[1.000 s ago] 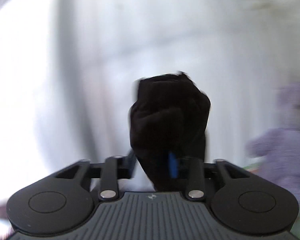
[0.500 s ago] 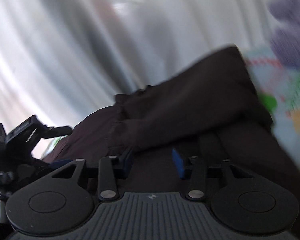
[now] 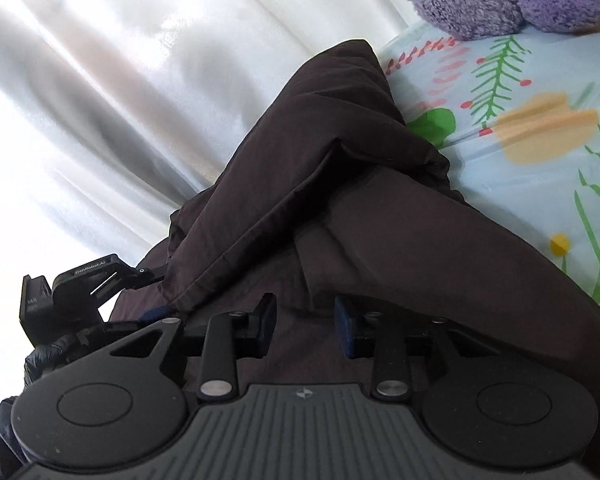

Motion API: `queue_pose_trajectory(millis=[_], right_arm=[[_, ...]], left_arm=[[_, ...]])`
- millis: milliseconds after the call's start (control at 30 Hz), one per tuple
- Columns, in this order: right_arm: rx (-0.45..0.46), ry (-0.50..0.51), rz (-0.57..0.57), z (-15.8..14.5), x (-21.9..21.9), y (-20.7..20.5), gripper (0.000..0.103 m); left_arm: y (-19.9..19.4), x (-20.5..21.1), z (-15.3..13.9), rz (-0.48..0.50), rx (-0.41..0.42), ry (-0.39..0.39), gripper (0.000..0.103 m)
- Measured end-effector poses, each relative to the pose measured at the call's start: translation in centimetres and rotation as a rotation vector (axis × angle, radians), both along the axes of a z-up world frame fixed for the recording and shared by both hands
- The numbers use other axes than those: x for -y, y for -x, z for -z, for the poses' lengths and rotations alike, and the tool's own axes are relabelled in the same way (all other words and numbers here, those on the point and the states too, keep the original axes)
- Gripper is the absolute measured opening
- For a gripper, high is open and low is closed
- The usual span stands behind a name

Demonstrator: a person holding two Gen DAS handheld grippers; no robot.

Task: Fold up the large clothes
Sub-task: 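Grasp the sleeve cuff with the right gripper while the left gripper grasps the other cuff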

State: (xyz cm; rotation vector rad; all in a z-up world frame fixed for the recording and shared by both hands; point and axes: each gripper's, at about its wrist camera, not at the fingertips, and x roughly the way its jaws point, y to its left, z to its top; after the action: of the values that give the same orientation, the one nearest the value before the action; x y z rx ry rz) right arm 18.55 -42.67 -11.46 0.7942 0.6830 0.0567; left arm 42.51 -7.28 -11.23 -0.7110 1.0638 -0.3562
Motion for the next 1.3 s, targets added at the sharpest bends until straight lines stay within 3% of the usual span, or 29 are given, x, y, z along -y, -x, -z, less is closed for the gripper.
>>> queue_pose_trajectory(millis=[100, 200, 300, 400, 533, 667, 733, 800, 933, 1100, 1300], right_arm=[[0.000, 0.009, -0.004, -0.2, -0.3, -0.6, 0.032], [0.013, -0.006, 0.010, -0.9, 0.2, -0.9, 0.033], [0.048, -0.032, 0.035, -1.5, 1.2, -1.1, 0.034], [0.060, -0.048, 0.071, -1.8, 2.0, -1.7, 0.037], [0.046, -0.106, 0.093, -1.3, 2.8, -2.5, 0.038], [0.029, -0.169, 0.156, -0.1, 3.7, -2.6, 0.036], [0.010, -0.179, 0.183, 0.3, 4.0, -2.7, 0.025], [-0.009, -0.133, 0.177, 0.2, 4.0, -3.1, 0.020], [-0.029, 0.063, 0.150, -0.8, 2.9, -3.5, 0.016], [0.002, 0.237, 0.120, -0.8, 1.1, -3.5, 0.018], [0.037, 0.314, 0.106, -0.4, 0.2, -3.2, 0.021]], left_arm=[[0.2, 0.1, -1.0, 0.023, 0.030, -0.026, 0.041], [0.9, 0.1, -3.0, 0.039, 0.106, -0.059, 0.020], [1.8, -0.4, -5.5, 0.032, 0.190, -0.098, 0.019], [2.8, -1.3, -7.8, 0.025, 0.305, -0.194, 0.019], [3.5, -3.5, -9.0, -0.035, 0.391, -0.308, 0.019], [3.1, -4.4, -6.2, -0.040, 0.311, -0.369, 0.019], [2.8, -4.0, -4.4, -0.028, 0.261, -0.389, 0.021], [2.6, -3.8, -3.4, -0.037, 0.244, -0.387, 0.024], [2.3, -3.7, -3.6, -0.041, 0.251, -0.360, 0.024], [2.7, -2.1, -3.6, 0.017, 0.301, -0.479, 0.027], [3.1, -1.5, -3.2, 0.015, 0.342, -0.584, 0.053]])
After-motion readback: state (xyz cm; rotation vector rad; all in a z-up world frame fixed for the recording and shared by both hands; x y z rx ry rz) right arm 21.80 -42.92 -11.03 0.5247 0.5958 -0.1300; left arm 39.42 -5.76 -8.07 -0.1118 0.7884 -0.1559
